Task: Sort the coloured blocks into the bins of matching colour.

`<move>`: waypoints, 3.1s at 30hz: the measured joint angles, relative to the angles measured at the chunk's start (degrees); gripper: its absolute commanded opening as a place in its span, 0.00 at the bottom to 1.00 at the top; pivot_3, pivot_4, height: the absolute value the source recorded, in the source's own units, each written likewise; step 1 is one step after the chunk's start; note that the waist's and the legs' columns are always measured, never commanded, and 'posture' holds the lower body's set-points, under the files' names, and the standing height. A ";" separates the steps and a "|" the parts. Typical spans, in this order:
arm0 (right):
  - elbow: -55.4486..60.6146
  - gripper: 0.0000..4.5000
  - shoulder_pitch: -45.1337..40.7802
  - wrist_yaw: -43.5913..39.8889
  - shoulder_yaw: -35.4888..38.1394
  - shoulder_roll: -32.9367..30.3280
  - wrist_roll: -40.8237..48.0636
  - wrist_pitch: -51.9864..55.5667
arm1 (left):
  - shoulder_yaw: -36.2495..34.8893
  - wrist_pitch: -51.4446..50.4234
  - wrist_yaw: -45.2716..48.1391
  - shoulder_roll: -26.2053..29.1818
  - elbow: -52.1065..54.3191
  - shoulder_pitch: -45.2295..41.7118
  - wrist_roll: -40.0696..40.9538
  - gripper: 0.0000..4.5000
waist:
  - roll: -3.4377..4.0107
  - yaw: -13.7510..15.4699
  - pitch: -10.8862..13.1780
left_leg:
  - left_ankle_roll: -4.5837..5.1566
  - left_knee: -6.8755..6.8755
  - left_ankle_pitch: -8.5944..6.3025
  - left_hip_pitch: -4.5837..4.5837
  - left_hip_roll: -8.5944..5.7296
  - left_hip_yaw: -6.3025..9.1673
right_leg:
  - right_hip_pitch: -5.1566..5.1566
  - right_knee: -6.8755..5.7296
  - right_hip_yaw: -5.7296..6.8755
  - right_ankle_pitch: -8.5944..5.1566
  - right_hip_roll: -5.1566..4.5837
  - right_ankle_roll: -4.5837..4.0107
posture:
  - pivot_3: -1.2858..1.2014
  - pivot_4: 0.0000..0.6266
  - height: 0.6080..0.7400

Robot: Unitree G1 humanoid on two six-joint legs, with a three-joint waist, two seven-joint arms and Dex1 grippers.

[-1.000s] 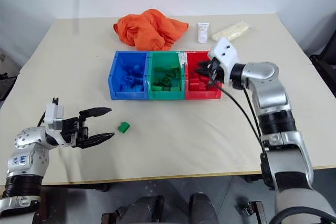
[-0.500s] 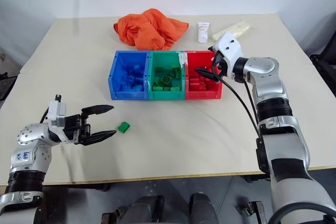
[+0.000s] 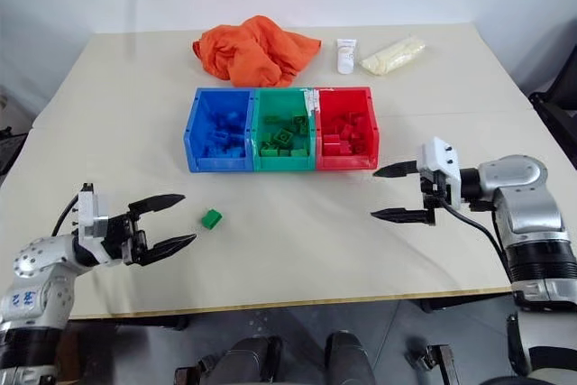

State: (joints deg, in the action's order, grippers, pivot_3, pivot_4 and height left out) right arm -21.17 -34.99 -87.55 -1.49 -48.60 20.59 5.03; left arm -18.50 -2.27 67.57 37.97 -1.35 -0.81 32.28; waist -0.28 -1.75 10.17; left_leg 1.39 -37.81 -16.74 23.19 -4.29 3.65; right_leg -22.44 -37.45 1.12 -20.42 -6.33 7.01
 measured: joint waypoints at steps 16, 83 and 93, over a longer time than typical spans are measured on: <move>-5.94 0.99 -2.81 -0.17 -0.32 -1.90 1.00 -1.13 | -19.52 -6.62 -1.82 6.15 11.71 24.52 1.68 1.00 | 0.20 1.90 0.10 | 0.07 0.13 -0.01 -0.01 -0.01 -0.04 | 0.25 0.60 -0.06 -0.03 -0.05 -0.06 | 0.52 0.24 1.00; 32.00 1.00 29.16 26.36 19.73 3.46 12.58 10.15 | 21.72 20.12 -25.27 -25.85 -63.08 -68.85 -30.42 0.94 | -0.16 3.11 0.22 | 0.12 -0.25 0.01 0.05 -0.11 -0.50 | -0.06 -0.36 0.49 0.04 0.09 0.11 | 0.52 0.24 1.00; 26.33 1.00 22.16 22.57 17.18 2.93 11.95 9.97 | 15.07 4.44 -11.06 -15.11 -37.61 -55.11 -18.75 0.94 | -0.10 1.73 0.18 | 0.11 -0.21 0.01 0.00 -0.01 -0.46 | -0.09 -0.38 0.21 0.04 0.08 0.10 | 0.52 0.24 1.00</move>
State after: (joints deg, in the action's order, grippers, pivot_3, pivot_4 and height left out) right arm 5.16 -12.83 -64.98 15.69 -45.67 32.54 15.00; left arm -3.43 2.18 56.51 22.85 -38.97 -55.92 13.53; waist -0.38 -0.02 10.35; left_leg 1.50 -38.01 -16.73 23.19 -4.30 3.19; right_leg -22.53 -37.83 1.34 -20.38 -6.25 7.12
